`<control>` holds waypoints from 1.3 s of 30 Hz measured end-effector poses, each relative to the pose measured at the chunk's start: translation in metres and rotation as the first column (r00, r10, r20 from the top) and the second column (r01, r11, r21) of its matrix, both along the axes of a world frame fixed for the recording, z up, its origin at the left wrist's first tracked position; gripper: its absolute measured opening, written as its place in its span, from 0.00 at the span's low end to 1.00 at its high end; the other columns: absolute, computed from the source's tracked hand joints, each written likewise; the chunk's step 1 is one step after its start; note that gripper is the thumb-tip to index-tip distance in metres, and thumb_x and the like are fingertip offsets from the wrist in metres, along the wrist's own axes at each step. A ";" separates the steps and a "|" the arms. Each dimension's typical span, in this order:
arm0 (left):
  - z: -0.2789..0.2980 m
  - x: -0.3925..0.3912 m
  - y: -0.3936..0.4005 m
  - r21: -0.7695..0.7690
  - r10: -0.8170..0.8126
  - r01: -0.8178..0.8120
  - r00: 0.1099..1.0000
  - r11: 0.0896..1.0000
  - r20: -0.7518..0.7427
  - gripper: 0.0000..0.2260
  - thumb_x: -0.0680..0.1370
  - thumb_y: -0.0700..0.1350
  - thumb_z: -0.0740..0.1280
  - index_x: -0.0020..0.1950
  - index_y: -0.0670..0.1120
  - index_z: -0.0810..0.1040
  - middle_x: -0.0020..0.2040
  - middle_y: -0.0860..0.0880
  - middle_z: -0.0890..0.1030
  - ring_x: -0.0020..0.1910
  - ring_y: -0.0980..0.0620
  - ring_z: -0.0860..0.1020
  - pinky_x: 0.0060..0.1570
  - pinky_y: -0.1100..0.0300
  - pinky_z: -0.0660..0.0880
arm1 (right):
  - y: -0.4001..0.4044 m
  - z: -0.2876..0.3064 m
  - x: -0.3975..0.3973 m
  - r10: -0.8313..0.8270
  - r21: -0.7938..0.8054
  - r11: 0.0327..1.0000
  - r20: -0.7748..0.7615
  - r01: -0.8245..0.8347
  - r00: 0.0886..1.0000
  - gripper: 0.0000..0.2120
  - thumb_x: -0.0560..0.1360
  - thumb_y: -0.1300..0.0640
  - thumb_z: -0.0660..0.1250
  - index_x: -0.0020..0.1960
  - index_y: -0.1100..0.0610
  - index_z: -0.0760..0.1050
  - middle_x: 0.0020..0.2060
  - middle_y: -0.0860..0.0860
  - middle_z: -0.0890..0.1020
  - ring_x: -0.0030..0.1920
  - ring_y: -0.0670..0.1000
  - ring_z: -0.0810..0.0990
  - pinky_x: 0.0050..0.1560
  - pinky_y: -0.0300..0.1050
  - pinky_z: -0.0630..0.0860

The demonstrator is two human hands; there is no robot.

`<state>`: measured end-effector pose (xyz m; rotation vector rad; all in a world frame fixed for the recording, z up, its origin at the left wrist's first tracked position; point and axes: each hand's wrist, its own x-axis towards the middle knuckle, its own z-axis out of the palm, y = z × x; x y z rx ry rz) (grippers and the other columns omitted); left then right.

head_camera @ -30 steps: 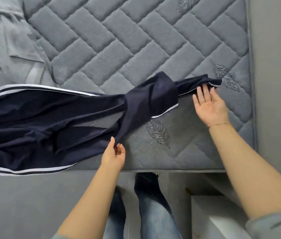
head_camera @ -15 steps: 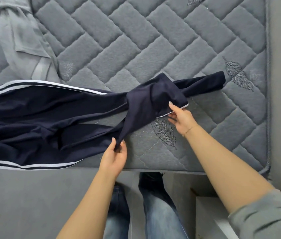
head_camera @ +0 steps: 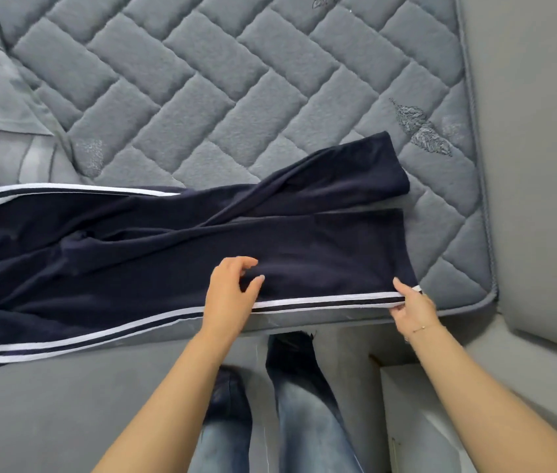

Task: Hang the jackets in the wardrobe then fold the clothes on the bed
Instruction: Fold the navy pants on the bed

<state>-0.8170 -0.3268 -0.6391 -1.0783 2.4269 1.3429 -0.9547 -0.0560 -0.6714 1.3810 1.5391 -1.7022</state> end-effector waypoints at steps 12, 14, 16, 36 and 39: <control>-0.055 0.022 0.017 -0.146 -0.619 0.681 0.719 0.717 0.316 0.17 0.74 0.35 0.66 0.61 0.47 0.71 0.60 0.50 0.68 0.45 0.46 0.73 0.38 0.55 0.70 | 0.029 -0.018 0.013 -0.102 0.111 0.987 -0.092 0.112 0.990 0.27 0.74 0.64 0.72 0.71 0.58 0.70 0.57 0.51 0.80 0.54 0.50 0.79 0.58 0.45 0.75; -0.059 0.031 0.020 -0.069 -0.730 0.761 0.641 0.645 0.240 0.13 0.75 0.36 0.63 0.59 0.46 0.73 0.60 0.51 0.70 0.50 0.47 0.74 0.41 0.54 0.72 | 0.038 -0.020 0.016 -0.073 0.174 0.981 -0.075 0.085 0.995 0.25 0.75 0.64 0.72 0.70 0.58 0.71 0.55 0.50 0.80 0.56 0.51 0.79 0.60 0.45 0.74; -0.059 0.040 0.026 0.003 -0.778 0.789 0.604 0.614 0.173 0.13 0.77 0.38 0.63 0.61 0.45 0.76 0.62 0.51 0.71 0.55 0.49 0.73 0.49 0.58 0.73 | 0.043 -0.020 0.019 0.047 0.225 0.974 -0.075 -0.029 0.996 0.19 0.75 0.66 0.71 0.65 0.59 0.75 0.59 0.55 0.81 0.58 0.52 0.79 0.63 0.46 0.74; -0.038 -0.170 -0.072 -0.320 0.019 0.044 0.981 0.946 0.192 0.13 0.82 0.43 0.60 0.64 0.49 0.78 0.64 0.44 0.77 0.65 0.42 0.72 0.65 0.46 0.67 | -0.098 0.010 -0.143 0.926 0.748 0.375 -0.328 -0.547 0.186 0.14 0.76 0.70 0.59 0.55 0.62 0.80 0.55 0.55 0.80 0.51 0.51 0.77 0.56 0.37 0.71; -0.050 -0.158 -0.084 -0.312 -0.111 0.247 0.911 0.917 0.397 0.15 0.77 0.50 0.68 0.63 0.54 0.77 0.66 0.47 0.74 0.68 0.43 0.68 0.68 0.47 0.62 | -0.126 0.000 -0.174 0.981 0.856 0.058 -0.145 -0.513 -0.131 0.17 0.76 0.67 0.60 0.64 0.61 0.77 0.66 0.56 0.75 0.67 0.57 0.70 0.69 0.46 0.63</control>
